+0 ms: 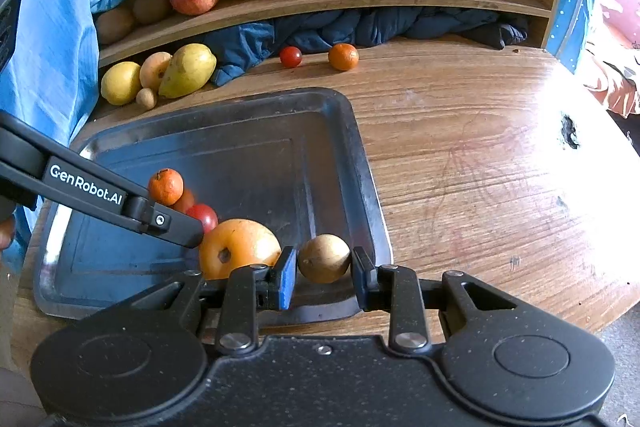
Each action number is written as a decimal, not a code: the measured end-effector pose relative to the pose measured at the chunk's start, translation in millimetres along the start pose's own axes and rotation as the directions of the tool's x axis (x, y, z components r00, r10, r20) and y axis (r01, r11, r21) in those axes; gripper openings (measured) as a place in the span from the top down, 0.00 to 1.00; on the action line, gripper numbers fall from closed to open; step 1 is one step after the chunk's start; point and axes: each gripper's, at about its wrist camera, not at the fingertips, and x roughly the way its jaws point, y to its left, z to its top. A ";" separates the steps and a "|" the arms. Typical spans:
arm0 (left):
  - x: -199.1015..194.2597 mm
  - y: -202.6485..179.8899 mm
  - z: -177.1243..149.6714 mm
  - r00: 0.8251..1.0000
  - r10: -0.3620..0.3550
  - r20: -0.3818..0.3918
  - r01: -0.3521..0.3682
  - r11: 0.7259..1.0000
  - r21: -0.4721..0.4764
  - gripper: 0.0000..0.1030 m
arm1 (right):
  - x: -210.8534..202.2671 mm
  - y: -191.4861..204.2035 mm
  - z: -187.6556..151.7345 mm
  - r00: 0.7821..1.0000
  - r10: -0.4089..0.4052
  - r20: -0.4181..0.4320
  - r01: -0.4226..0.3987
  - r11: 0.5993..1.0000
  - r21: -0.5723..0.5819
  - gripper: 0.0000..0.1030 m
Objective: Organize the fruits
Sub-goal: 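Carry the cherry tomato and small brown fruit over the steel tray and open both tools, then move the left tool toward the loose cherry tomato while the right tool reaches the tangerine, then close the left tool on the cherry tomato while the right tool grasps the tangerine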
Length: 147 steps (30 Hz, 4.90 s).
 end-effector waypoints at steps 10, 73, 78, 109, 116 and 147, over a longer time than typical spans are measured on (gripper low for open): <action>-3.9 4.3 -6.1 1.000 0.004 -0.004 -0.004 1.000 0.001 0.70 | -5.4 3.1 -2.4 1.000 -0.011 0.000 0.011 1.000 -0.005 0.64; -29.8 46.9 35.3 0.970 0.242 -0.031 -0.244 0.963 -0.114 0.01 | 22.6 -40.2 79.7 0.991 0.119 -0.061 -0.129 0.968 -0.214 0.02; -21.7 39.8 50.6 0.969 0.246 -0.019 -0.247 0.960 -0.136 0.01 | 34.5 -53.5 90.5 0.989 0.131 -0.068 -0.143 0.962 -0.231 0.02; 42.6 0.5 158.8 0.959 0.244 0.142 -0.169 0.901 -0.400 0.01 | 99.4 -82.4 160.2 0.986 0.167 0.014 -0.154 0.937 -0.313 0.08; 54.5 2.0 169.7 0.958 0.253 0.137 -0.182 0.901 -0.395 0.01 | 117.6 -85.4 167.9 0.984 0.179 0.025 -0.164 0.942 -0.293 0.17; 77.2 -5.8 194.6 0.959 0.220 0.180 -0.147 0.926 -0.347 0.64 | 149.6 -67.3 174.4 0.970 0.243 0.017 -0.231 0.937 -0.262 0.46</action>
